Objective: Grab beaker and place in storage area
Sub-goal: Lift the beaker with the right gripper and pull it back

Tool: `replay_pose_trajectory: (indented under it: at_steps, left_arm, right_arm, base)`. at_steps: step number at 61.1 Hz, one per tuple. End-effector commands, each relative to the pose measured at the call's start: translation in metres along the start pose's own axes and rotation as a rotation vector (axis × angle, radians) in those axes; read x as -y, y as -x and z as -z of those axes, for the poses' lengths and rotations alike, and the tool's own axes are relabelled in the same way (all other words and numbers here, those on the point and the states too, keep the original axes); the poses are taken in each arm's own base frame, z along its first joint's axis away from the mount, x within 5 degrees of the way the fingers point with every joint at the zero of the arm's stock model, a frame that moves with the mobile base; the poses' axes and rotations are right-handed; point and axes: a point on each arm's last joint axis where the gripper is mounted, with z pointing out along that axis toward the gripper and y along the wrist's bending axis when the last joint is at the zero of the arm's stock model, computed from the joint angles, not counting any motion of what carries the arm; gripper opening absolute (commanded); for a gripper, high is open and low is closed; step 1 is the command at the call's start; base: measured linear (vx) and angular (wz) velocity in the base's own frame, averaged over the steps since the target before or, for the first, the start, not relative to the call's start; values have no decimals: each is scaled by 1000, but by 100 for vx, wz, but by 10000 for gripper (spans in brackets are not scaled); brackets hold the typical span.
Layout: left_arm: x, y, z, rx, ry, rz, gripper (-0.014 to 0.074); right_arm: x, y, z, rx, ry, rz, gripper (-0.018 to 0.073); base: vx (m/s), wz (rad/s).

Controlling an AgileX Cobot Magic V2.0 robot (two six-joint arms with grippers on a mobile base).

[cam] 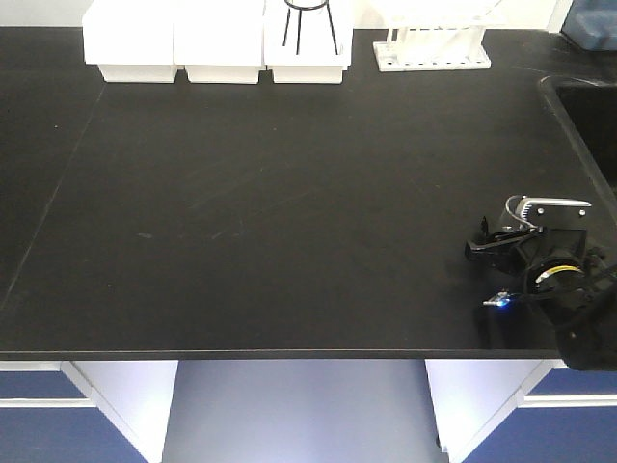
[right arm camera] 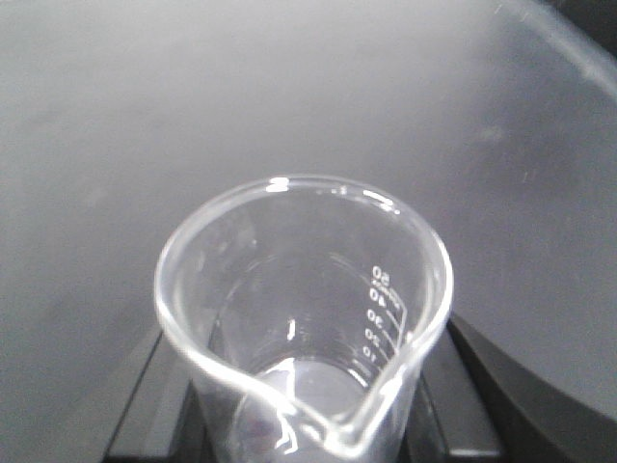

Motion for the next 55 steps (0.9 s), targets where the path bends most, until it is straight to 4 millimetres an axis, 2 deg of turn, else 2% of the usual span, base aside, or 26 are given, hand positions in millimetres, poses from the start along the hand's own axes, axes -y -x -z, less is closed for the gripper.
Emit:
replay_pose_trajectory:
  at_steps: [1,6,7,13,21,31,38,48,55]
  left_arm:
    - [2,1,1,77,-29,11,-8]
    - [2,1,1,77,-29,11,-8]
    - [2,1,1,77,-29,11,-8]
    - [2,1,1,77,-29,11,-8]
    - [2,1,1,77,-29,11,-8]
    - [2,1,1,77,-29,11,-8]
    - [2,1,1,77,-29,11,-8]
    - [2,1,1,77,-29,11,-8]
    - [2,1,1,77,-29,11,-8]
  right_arm:
    - [-1,41,17,198,8,2,-4]
    - [-3,56,31,188,22,5,-4]
    - [-10,82,58,123,86,53,-3]
    - [-13,101,85,84,116,73,-3]
    - [-12,124,131,82,100,85,-3]
    - [-4,135,190,87,25,82,-3]
    - [1,133,231,119,-18,51,-3]
    - [4,125,269,166,-27,29,-3]
    - [3,123,279,190,-22,58,-3]
  base:
    - [0,0]
    - [0,0]
    - [0,0]
    - [0,0]
    - [0,0]
    - [0,0]
    - [0,0]
    - [0,0]
    - [0,0]
